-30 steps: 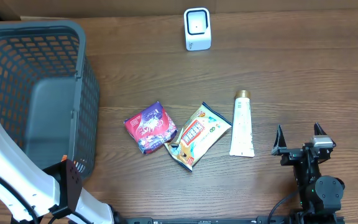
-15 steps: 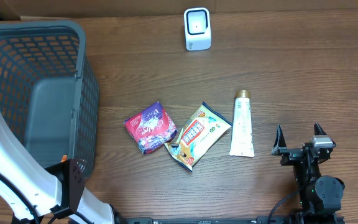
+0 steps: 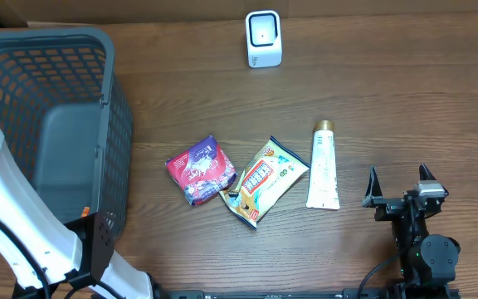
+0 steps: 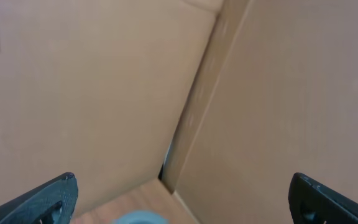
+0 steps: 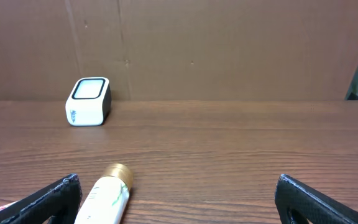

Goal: Scan the item barcode
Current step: 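Move the left gripper back over the basket, then lower the left gripper into the basket toward the orange box, then lift the small orange box out and set it beside the white tube, then reach the right gripper toward the white tube and orange box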

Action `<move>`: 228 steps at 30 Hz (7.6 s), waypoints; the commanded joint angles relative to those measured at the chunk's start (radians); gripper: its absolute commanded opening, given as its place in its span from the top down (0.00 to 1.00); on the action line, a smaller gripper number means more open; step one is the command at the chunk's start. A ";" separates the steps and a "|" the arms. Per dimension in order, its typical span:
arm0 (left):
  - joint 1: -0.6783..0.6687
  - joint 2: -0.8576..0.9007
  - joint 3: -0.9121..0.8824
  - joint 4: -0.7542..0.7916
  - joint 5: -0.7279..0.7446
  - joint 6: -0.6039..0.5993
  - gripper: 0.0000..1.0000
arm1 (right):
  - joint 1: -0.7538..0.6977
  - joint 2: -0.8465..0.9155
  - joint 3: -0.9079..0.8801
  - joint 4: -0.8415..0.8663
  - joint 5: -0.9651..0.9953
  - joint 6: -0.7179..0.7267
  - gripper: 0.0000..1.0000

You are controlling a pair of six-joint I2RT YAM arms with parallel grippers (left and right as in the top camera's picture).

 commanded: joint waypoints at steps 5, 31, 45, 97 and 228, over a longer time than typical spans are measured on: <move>-0.017 -0.026 -0.278 0.113 0.026 0.026 0.00 | -0.002 -0.006 -0.010 0.008 0.009 0.004 0.00; -0.069 -0.549 -1.116 0.389 -0.010 -0.005 0.00 | -0.002 -0.006 -0.010 0.008 0.009 0.004 0.00; 0.076 -0.454 -1.196 -0.078 0.176 -0.356 0.00 | -0.002 -0.006 -0.010 0.008 0.009 0.004 0.00; 0.095 -0.220 -1.839 0.098 0.146 -0.620 0.00 | -0.002 -0.006 -0.010 0.008 0.009 0.004 0.00; -1.143 0.045 -0.974 -0.142 0.531 0.089 0.00 | -0.002 0.004 0.031 -0.061 -0.459 0.649 0.00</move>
